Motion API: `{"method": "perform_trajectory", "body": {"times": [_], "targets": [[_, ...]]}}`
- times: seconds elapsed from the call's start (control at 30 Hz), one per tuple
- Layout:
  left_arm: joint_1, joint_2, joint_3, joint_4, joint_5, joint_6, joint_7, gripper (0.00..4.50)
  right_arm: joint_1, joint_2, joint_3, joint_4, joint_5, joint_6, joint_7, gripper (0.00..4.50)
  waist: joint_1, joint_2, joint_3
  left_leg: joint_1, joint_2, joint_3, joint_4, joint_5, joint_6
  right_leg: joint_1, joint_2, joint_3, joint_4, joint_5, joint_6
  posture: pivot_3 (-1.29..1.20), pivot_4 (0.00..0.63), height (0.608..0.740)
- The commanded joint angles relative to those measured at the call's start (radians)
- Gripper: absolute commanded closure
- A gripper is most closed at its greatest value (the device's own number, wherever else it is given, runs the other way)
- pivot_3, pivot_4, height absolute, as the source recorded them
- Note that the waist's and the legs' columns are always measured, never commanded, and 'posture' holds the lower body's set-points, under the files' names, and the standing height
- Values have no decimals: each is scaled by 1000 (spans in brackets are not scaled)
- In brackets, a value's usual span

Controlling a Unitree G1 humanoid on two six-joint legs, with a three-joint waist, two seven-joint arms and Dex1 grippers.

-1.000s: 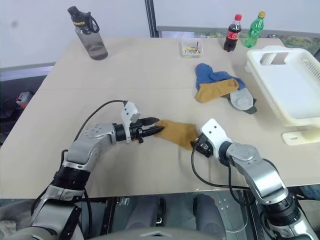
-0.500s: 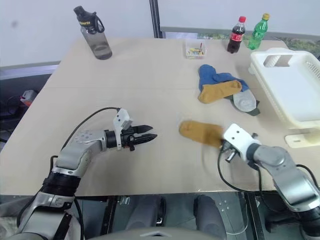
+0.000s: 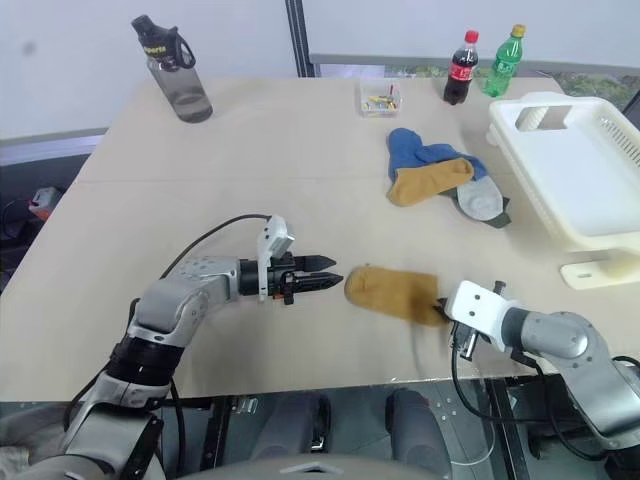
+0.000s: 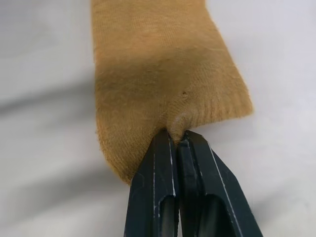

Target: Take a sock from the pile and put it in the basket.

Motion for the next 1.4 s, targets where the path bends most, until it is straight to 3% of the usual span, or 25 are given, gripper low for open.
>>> {"method": "perform_trajectory", "body": {"times": [0.03,0.33,0.43,0.53,0.6,0.73,0.8,0.93,1.13,1.37,1.4], "targets": [[0,14,-5,-56,-22,-4,-28,2179,-26,-1,-7,76,-17,-78,43,4477,-1,0,0,1,0,0,0,0,0,0,0,0,0,0,-1,0,150,740],[20,-37,-81,-80,30,-13,34,2179,-138,47,26,202,-66,-215,69,4477,-1,0,0,1,0,1,0,0,0,0,0,2,2,0,0,0,150,740],[28,-46,-78,-86,28,-22,49,2179,-160,50,17,218,-42,-171,98,4477,-5,0,0,2,0,1,0,0,0,0,0,2,2,0,0,0,150,740],[34,-49,-40,-102,-3,-26,54,2179,-133,39,-41,173,-6,-145,101,3496,-4,0,0,2,0,1,0,0,0,0,0,2,2,0,0,0,150,740],[36,-49,-20,-103,-10,-37,59,2179,-119,40,-83,145,8,-132,85,2549,0,0,0,1,1,1,0,0,0,0,0,2,2,0,0,0,150,740],[36,-65,34,-95,-25,-67,82,2179,-107,59,-221,33,184,35,75,747,2,1,1,1,1,1,0,0,0,0,-1,2,2,0,0,0,150,740],[29,-78,73,-82,-36,-85,98,2179,-150,75,-260,-6,257,125,51,747,-2,1,1,1,1,1,0,0,0,0,-1,2,2,1,0,0,150,740],[-15,-117,150,-39,-22,-160,173,2179,-417,178,-112,169,95,185,-98,747,-13,1,1,3,0,2,0,0,0,0,0,3,2,1,-1,0,150,740],[-23,-116,188,-41,-12,-224,215,2179,-739,379,68,631,-104,41,-199,747,-10,1,1,2,0,3,-2,1,-1,-2,2,3,3,2,-3,0,150,740],[30,-91,230,-117,-32,-193,254,2179,-979,535,89,1139,-187,-157,-297,747,-9,2,1,-16,-1,3,-3,3,-6,-19,-3,3,2,3,-2,0,150,740],[39,-90,234,-131,-37,-189,261,2179,-1000,550,83,1191,-187,-176,-303,983,-10,2,1,-16,-1,4,-3,3,-6,-19,-3,3,1,3,-2,0,150,740]]}}
